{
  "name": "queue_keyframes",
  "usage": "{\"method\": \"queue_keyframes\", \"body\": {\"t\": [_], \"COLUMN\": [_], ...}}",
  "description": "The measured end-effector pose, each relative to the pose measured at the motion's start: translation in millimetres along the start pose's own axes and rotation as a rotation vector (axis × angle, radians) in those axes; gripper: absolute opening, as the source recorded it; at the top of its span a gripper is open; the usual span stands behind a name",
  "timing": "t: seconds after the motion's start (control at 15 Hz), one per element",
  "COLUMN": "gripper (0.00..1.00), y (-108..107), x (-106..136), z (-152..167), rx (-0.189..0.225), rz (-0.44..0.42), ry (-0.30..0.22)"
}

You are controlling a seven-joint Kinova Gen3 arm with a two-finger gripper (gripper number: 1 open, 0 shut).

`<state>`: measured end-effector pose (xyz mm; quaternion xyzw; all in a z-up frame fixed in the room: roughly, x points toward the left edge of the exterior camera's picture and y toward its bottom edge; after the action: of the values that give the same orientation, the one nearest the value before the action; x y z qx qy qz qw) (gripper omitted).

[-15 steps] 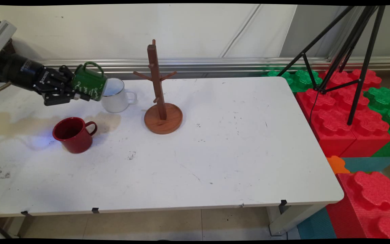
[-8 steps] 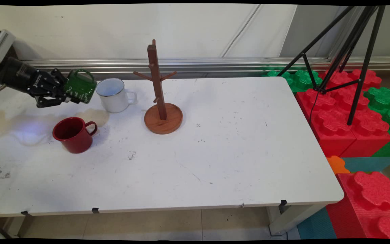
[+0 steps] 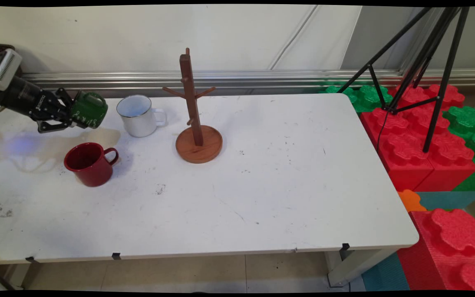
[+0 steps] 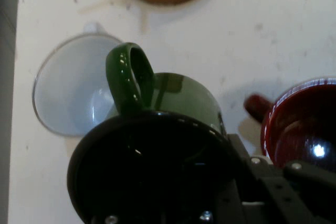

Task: Place the picked object on the table

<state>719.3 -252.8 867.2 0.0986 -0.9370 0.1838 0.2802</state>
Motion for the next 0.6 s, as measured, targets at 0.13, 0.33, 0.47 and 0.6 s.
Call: {"method": "queue_keyframes", "body": {"t": [0.13,0.33,0.47,0.6], "gripper": [0.00,0.00,0.00,0.00], "y": [-2.7,-6.2,-7.6,-8.8], "x": [-8.4,-16.8,-22.1,-28.1], "z": [4.4,10.7,15.2,21.0], "rx": [-0.002,-0.003,-0.004,-0.009], "rz": [0.022,0.046,0.056,0.065], "ry": [-0.037,-0.075,-0.098,-0.122]}}
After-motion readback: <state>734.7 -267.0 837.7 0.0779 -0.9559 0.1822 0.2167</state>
